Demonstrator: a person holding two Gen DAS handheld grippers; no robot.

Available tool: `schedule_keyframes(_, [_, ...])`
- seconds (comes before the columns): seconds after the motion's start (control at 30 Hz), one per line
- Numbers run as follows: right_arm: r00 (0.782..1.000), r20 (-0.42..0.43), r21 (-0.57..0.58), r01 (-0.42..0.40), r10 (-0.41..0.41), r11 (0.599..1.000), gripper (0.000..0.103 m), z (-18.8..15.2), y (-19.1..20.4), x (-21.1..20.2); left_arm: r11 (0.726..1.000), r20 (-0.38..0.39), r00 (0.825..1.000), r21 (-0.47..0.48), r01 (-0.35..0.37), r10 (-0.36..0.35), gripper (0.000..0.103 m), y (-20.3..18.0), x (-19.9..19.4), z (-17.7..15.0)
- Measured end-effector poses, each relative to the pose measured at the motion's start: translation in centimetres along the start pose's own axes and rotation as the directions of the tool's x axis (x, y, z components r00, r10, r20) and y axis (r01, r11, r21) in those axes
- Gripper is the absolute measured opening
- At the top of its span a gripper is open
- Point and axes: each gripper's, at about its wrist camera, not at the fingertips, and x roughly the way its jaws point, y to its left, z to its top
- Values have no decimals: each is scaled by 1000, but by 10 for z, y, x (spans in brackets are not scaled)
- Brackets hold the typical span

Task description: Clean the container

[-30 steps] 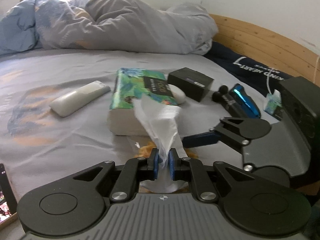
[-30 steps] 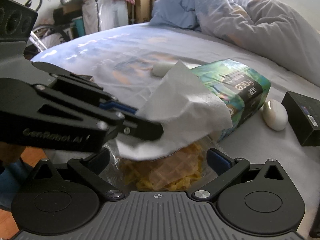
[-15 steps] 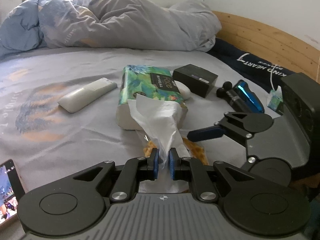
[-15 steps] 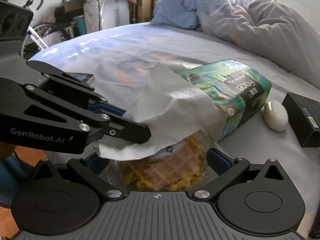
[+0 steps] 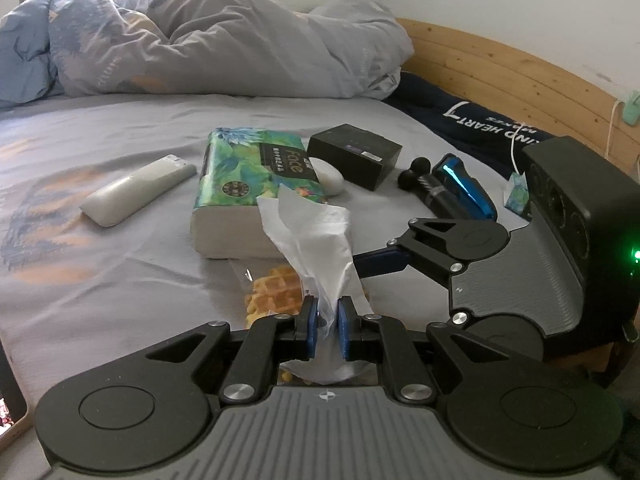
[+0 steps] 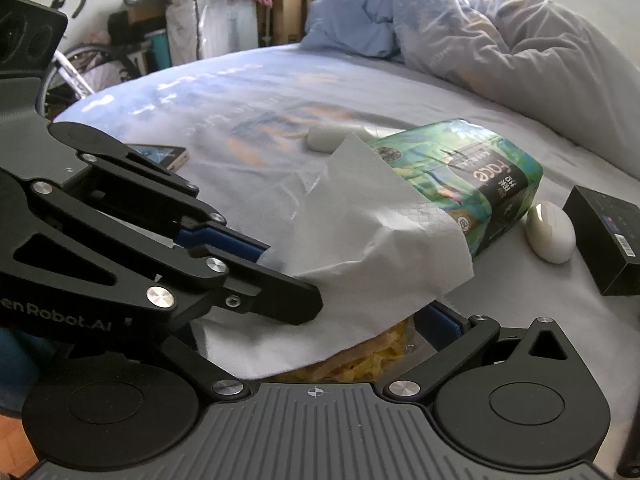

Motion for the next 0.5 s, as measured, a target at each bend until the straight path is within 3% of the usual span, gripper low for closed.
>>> schedule_keyframes(0.5, [1000,0,-10,3,-3,1000,103,-2,0,0,999,12,999,-18,-38,38,18,-3,9,3])
